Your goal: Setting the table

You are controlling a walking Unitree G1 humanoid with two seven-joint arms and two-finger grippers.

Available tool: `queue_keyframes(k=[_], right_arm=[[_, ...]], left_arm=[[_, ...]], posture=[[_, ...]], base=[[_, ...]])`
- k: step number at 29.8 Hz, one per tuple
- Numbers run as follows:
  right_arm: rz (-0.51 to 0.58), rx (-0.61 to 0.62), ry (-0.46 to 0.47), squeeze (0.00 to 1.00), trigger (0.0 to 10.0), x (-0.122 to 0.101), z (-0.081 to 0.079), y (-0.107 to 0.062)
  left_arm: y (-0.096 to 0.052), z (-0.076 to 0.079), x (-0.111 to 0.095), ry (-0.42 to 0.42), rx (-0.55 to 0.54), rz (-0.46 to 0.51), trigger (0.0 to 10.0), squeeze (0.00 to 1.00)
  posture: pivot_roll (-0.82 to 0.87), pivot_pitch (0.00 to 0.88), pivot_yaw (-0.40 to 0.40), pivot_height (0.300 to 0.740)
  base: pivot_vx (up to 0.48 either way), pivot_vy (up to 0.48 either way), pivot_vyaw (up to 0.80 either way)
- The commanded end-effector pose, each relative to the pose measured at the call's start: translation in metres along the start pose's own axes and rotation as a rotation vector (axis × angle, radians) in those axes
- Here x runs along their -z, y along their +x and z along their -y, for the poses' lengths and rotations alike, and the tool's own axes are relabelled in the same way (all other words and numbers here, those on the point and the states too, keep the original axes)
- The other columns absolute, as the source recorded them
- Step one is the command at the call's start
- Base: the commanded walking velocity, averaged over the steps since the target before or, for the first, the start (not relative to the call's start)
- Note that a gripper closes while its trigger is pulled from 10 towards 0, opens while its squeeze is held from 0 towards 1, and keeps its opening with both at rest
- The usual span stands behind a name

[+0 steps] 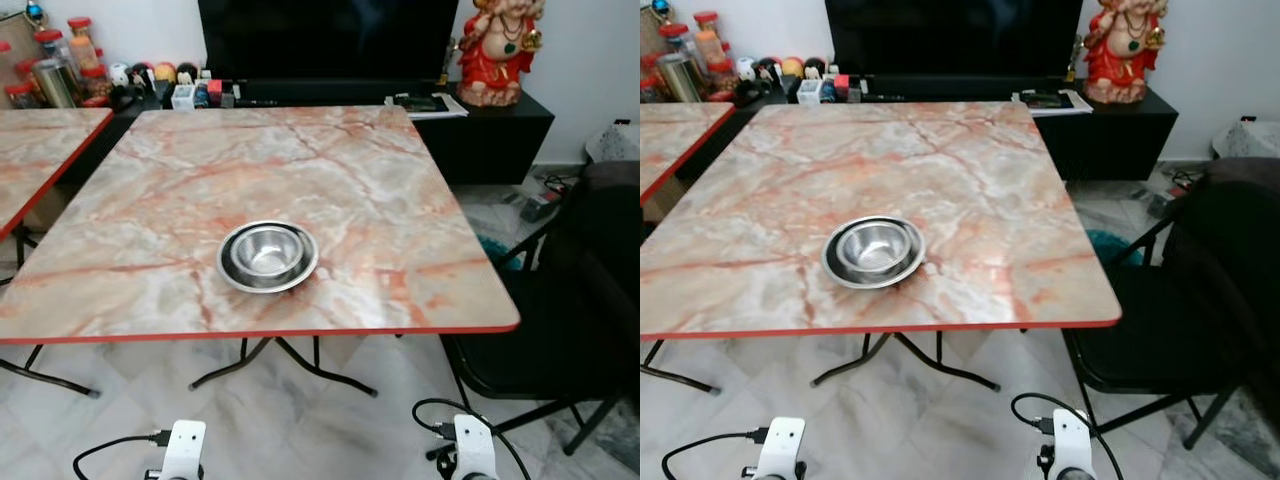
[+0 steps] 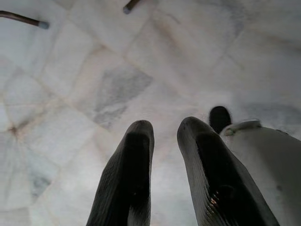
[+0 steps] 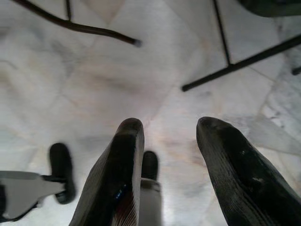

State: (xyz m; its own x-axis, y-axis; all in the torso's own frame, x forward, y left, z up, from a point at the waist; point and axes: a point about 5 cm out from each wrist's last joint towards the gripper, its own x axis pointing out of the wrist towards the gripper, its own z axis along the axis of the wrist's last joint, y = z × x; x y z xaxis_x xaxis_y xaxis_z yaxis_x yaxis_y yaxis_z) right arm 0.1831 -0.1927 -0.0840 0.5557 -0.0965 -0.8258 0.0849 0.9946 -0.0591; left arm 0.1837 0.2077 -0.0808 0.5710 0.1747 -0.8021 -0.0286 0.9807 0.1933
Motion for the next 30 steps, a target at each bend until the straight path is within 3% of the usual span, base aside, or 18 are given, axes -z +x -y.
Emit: queue_keyframes(k=[1,24,27,30], right_arm=[[-0.007,0.0,-0.009,0.0,10.0,0.0009,0.0004,-0.0001],[0.014,-0.026,-0.029,0.0,10.0,-0.0041,-0.0071,0.0007],[0.005,-0.018,-0.071,0.0,10.0,-0.003,-0.007,0.0006],[0.0,-0.02,-0.054,0.0,10.0,-0.0015,-0.0077,0.0005]], left_arm=[[0.0,-0.0006,0.0014,-0.003,-0.006,-0.01,10.0,0.0],[0.0012,-0.0047,-0.0052,-0.011,-0.031,0.002,10.0,0.0],[0.0011,-0.0056,-0.0047,-0.013,-0.034,0.0,10.0,0.0],[0.0011,-0.0063,-0.0043,-0.02,-0.038,-0.002,10.0,0.0]], posture=[[-0.08,0.0,0.02,0.74],[-0.06,0.0,0.029,0.74],[-0.06,0.0,0.027,0.74],[-0.05,0.0,0.027,0.74]], base=[[0.0,0.461,0.0],[0.0,0.477,0.0],[0.0,0.48,0.51],[0.0,0.48,0.74]])
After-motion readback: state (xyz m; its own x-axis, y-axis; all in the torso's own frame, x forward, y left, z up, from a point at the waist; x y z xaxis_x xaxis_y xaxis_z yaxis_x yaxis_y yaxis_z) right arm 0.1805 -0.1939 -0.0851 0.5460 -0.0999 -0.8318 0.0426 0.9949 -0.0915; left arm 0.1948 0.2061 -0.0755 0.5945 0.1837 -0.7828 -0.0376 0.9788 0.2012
